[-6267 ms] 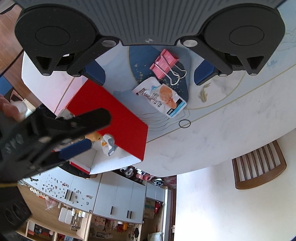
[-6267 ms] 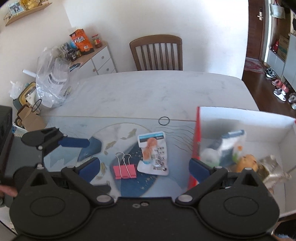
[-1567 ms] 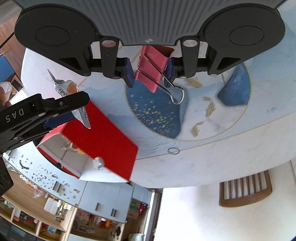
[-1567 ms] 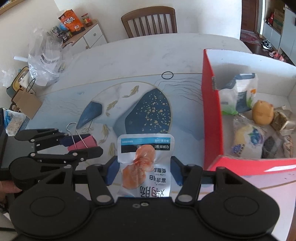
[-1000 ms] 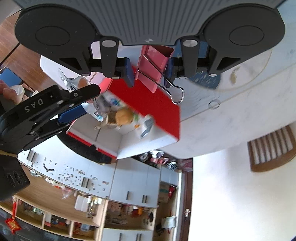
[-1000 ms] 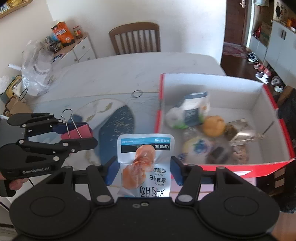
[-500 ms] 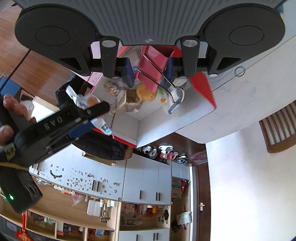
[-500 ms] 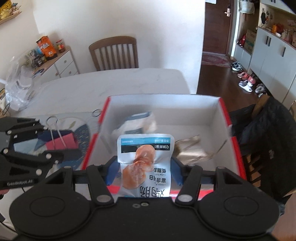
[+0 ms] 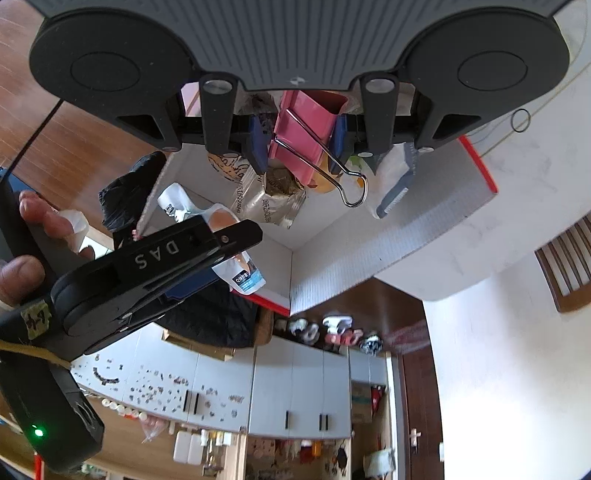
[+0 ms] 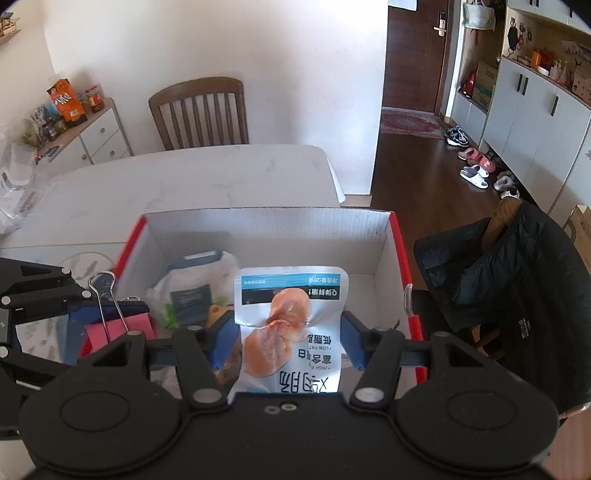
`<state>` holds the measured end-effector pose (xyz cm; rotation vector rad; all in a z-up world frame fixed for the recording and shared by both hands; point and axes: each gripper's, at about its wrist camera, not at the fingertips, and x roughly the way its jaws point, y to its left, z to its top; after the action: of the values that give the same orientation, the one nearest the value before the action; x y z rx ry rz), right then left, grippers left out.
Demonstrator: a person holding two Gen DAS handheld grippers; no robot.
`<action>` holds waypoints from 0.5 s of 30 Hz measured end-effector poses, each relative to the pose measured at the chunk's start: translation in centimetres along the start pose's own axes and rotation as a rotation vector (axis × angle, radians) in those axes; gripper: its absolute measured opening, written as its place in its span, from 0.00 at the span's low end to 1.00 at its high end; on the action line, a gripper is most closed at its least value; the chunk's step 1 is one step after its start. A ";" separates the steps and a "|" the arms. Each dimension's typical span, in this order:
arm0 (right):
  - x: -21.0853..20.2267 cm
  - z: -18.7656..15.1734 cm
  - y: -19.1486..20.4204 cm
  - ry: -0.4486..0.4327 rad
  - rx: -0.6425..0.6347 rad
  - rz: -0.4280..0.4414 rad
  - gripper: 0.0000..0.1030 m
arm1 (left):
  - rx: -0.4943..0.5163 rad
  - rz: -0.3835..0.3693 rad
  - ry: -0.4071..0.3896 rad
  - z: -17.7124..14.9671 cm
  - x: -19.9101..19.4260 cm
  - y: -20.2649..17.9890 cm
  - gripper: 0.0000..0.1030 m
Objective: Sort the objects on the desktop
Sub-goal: 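Lift the binder clip and snack pouch and carry them over the box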
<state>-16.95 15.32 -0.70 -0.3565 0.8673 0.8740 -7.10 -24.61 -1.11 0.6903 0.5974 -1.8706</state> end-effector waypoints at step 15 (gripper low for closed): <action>4.4 -1.4 -1.2 0.068 -0.003 -0.009 0.57 | -0.044 0.018 0.143 0.0 5.3 0.8 0.33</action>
<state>-15.21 16.00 -5.08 -0.3941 0.9264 0.8592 -8.11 -28.31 -4.90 0.8027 0.7198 -1.7961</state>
